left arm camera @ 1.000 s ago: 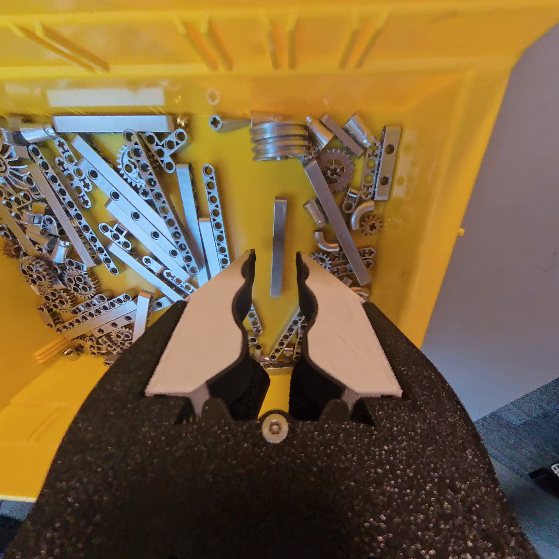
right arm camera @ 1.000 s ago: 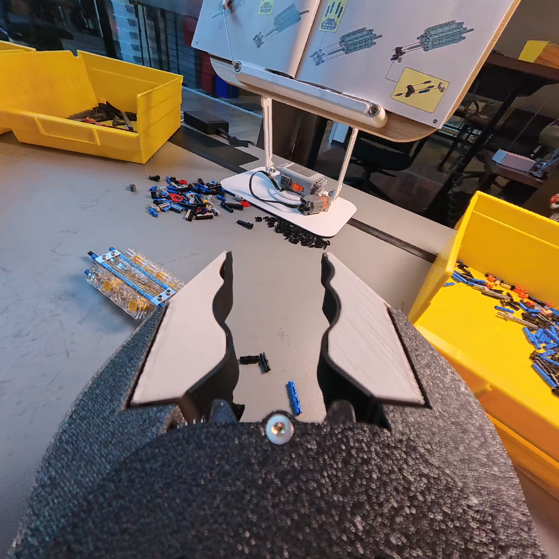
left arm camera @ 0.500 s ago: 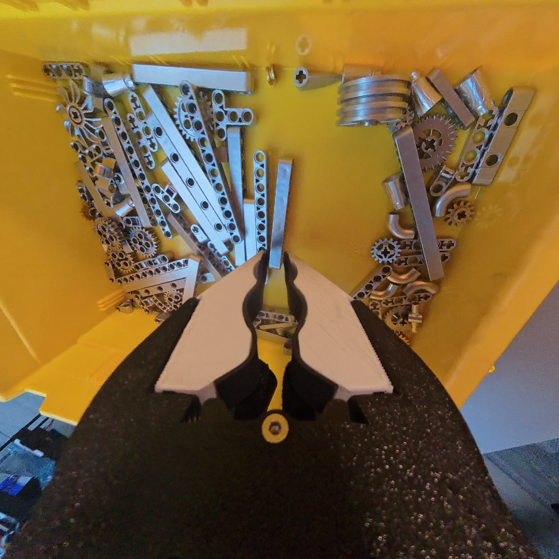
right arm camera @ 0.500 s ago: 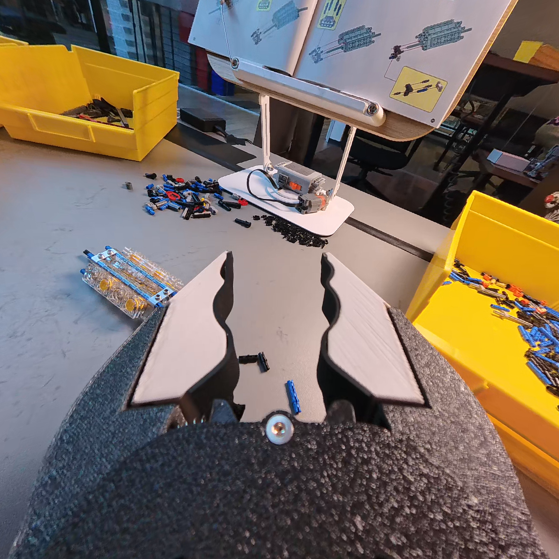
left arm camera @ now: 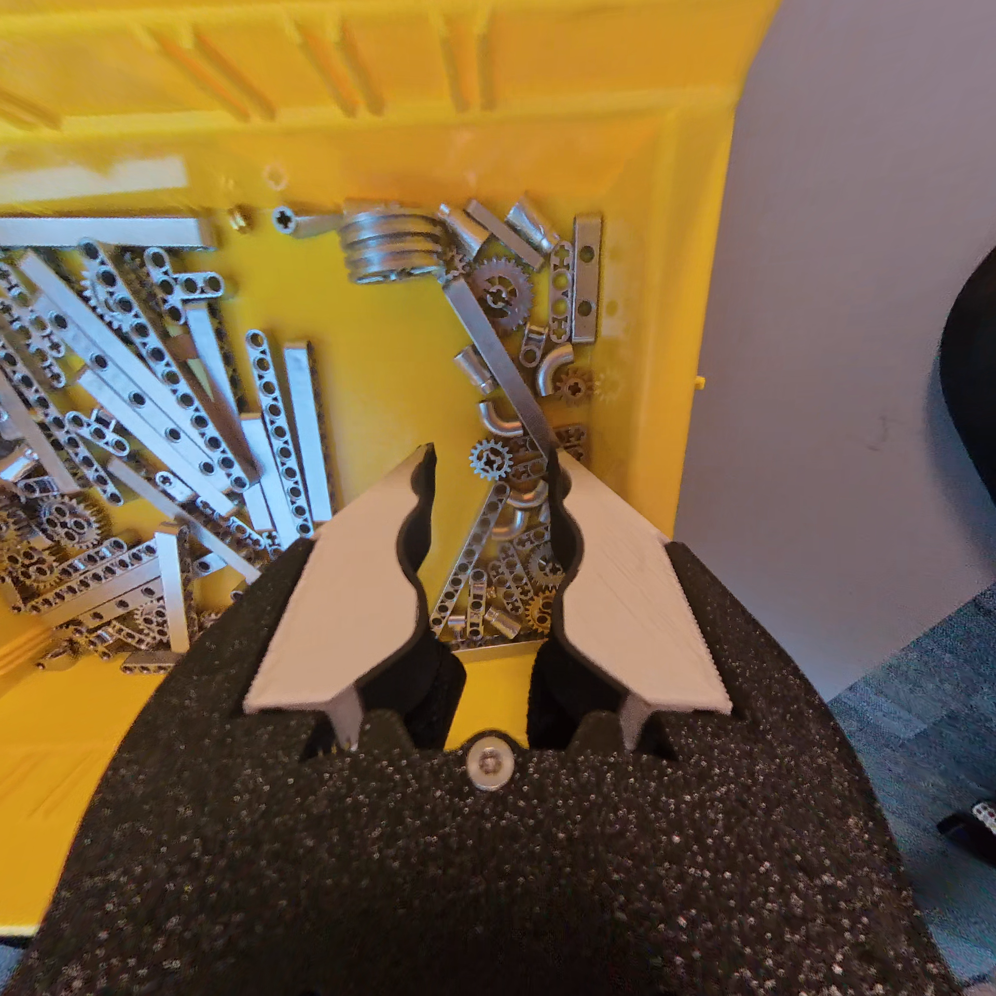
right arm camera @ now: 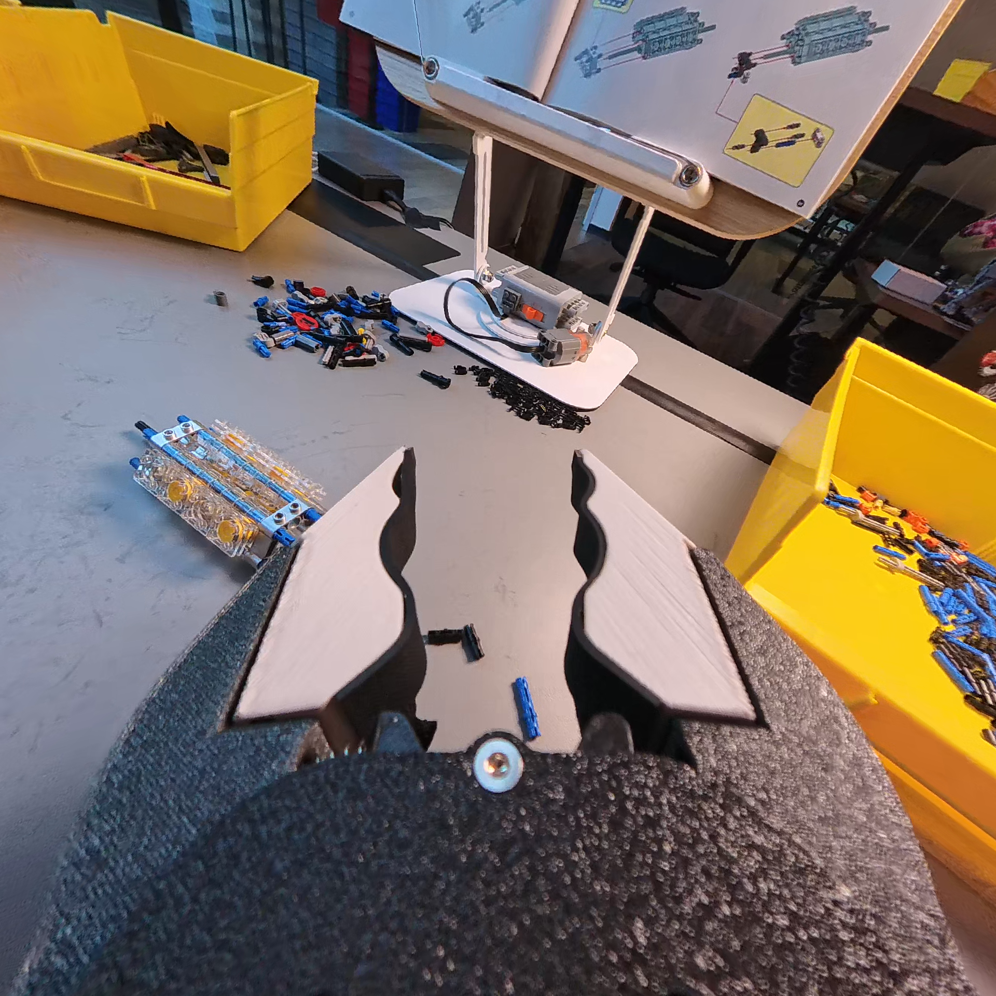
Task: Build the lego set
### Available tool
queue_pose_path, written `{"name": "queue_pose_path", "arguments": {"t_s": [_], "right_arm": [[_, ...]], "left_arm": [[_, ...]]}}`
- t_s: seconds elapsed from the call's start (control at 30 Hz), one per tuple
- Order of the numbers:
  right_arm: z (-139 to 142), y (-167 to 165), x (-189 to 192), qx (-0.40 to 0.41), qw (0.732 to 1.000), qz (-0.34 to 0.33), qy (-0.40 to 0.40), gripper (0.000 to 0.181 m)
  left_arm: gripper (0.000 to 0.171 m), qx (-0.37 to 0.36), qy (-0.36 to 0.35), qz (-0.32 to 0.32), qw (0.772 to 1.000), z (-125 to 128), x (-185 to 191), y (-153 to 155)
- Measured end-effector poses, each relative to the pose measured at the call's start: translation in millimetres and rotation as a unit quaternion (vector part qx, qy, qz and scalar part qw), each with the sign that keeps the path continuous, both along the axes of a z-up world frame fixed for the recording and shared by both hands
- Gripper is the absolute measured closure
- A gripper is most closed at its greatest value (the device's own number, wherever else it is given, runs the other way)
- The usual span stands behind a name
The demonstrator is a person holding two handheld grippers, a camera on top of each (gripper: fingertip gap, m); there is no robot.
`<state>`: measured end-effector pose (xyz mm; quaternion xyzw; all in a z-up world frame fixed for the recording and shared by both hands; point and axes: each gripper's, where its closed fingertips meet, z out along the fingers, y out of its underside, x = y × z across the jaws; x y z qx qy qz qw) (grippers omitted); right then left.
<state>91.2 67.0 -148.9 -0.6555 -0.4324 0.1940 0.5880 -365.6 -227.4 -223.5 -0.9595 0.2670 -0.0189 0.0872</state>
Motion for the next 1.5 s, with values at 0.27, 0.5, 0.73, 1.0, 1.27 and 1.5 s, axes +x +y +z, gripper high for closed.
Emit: {"name": "queue_pose_path", "arguments": {"t_s": [0.27, 0.5, 0.73, 1.0, 1.27, 1.5], "right_arm": [[-4, 0, -2, 0.005, 1.000, -0.006, -0.015, 0.125], [-9, 1, -5, 0.001, 0.999, -0.007, -0.032, 0.125], [-11, 4, -7, -0.006, 0.999, -0.008, -0.037, 0.125], [9, -20, -25, -0.011, 0.998, 0.069, -0.004, 0.124], [11, -26, -35, -0.008, 0.996, 0.092, -0.009, 0.123], [7, -26, -29, -0.012, 0.997, 0.080, -0.009, 0.124]], "left_arm": [[0.142, -0.018, 0.026, -0.040, 0.999, -10, 3, 7], [0.167, -0.010, 0.055, -0.044, 0.997, -7, -20, 15], [0.166, 0.054, 0.097, 0.002, 0.994, 19, -56, 31], [0.154, -0.037, 0.079, 0.008, 0.996, 22, -59, -10], [0.145, -0.168, 0.069, -0.015, 0.983, -4, -43, -48], [0.161, -0.145, 0.083, -0.036, 0.985, -9, -49, -30]]}}
